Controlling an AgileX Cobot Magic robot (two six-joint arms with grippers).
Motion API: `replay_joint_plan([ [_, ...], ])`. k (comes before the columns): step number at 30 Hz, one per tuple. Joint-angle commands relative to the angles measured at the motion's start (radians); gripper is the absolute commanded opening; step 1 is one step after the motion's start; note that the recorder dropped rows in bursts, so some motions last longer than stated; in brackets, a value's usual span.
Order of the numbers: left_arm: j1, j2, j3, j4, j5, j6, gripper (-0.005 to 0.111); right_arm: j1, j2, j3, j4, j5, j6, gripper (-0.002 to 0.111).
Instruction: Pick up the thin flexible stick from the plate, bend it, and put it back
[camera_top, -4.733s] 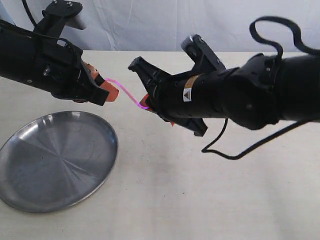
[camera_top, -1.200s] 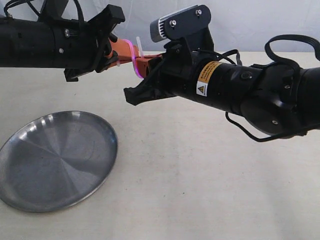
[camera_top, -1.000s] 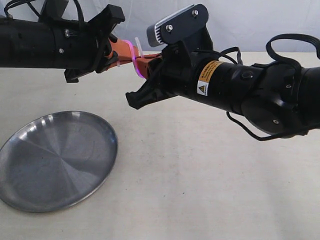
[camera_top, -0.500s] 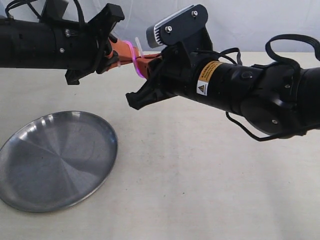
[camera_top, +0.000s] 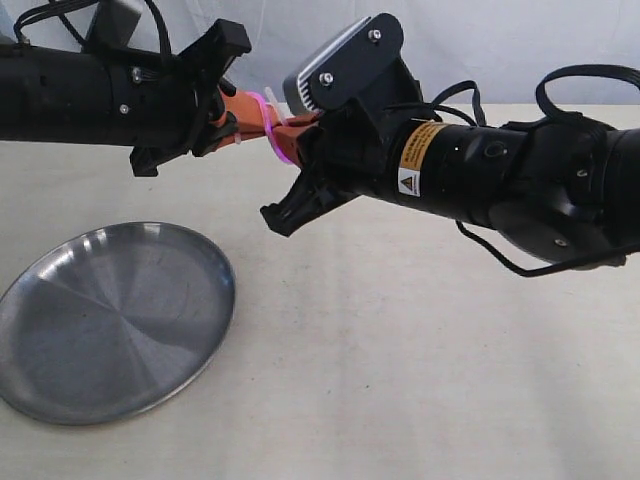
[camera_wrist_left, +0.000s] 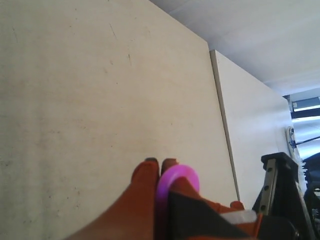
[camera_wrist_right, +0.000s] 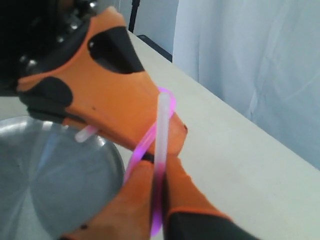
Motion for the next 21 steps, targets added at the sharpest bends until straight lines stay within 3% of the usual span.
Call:
replay_joint_plan([
  [1,0.005,-0.021,-0.049,-0.215,-0.028,-0.016,0.0,0.052,0.035,0.037,0.101,0.096,-0.007,-0.001],
  [4,0.005,-0.021,-0.049,-0.215,-0.03,-0.016,0.0,0.052,0.035,0.037,0.302,0.096,0.02,-0.001],
  [15,0.005,-0.021,-0.049,-0.215,-0.063,0.018,0.0,0.052,0.035,0.037,0.669,0.096,0.22,-0.001],
  [21,0.005,-0.021,-0.049,-0.215,-0.065,0.04,0.0,0.052,0.035,0.037,0.714,0.092,0.28,-0.001],
])
